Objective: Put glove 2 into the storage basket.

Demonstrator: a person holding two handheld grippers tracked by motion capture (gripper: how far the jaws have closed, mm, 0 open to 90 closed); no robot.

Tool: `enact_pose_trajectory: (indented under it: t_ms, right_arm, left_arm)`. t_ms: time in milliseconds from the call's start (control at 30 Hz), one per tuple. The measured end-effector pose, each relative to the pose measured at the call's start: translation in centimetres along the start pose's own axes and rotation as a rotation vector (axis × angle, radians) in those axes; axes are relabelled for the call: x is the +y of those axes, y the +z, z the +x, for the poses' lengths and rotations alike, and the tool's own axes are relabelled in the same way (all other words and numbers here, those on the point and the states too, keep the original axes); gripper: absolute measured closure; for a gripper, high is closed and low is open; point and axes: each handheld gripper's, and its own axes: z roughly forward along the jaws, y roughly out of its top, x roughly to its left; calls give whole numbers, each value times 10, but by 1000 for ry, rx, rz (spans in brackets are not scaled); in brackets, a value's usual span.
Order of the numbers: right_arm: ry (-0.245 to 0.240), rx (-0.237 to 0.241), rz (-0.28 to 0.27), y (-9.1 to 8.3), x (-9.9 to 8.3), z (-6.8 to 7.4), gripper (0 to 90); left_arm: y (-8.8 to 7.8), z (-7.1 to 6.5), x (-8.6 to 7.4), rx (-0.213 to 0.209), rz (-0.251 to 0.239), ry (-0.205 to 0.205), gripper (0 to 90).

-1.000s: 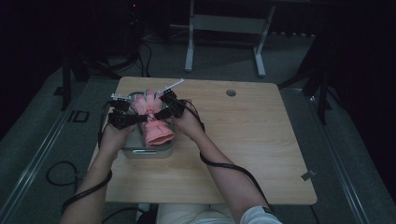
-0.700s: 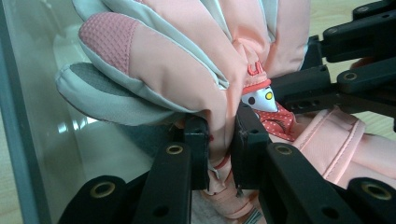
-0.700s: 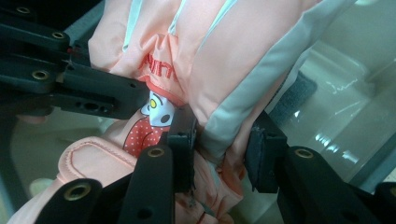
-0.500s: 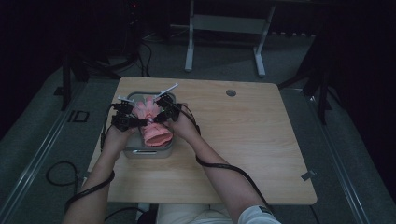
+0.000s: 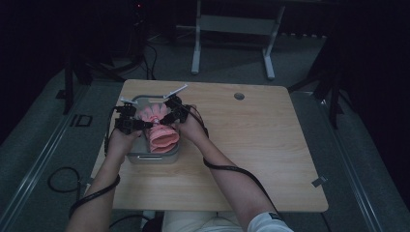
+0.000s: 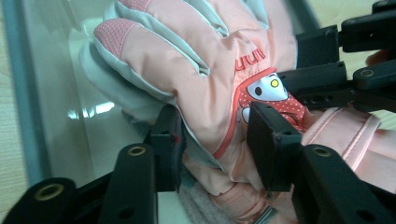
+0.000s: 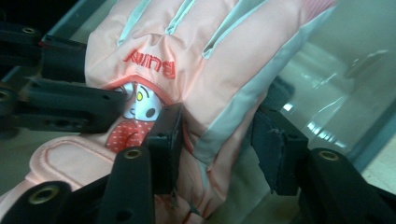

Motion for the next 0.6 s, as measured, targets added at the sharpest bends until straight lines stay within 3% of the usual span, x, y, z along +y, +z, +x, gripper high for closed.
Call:
enact_pose_trajectory:
  t_ms: [100, 433, 600]
  right_arm:
    - [6, 7, -8, -4, 2, 0, 541]
    - [0, 4, -27, -17, 7, 4, 535]
    - [2, 18, -35, -19, 7, 4, 518]
  left_arm:
    - [-3, 0, 1, -10, -9, -2, 528]
    - [-7, 1, 5, 27, 7, 8, 473]
    - [-13, 2, 5, 37, -20, 1, 457]
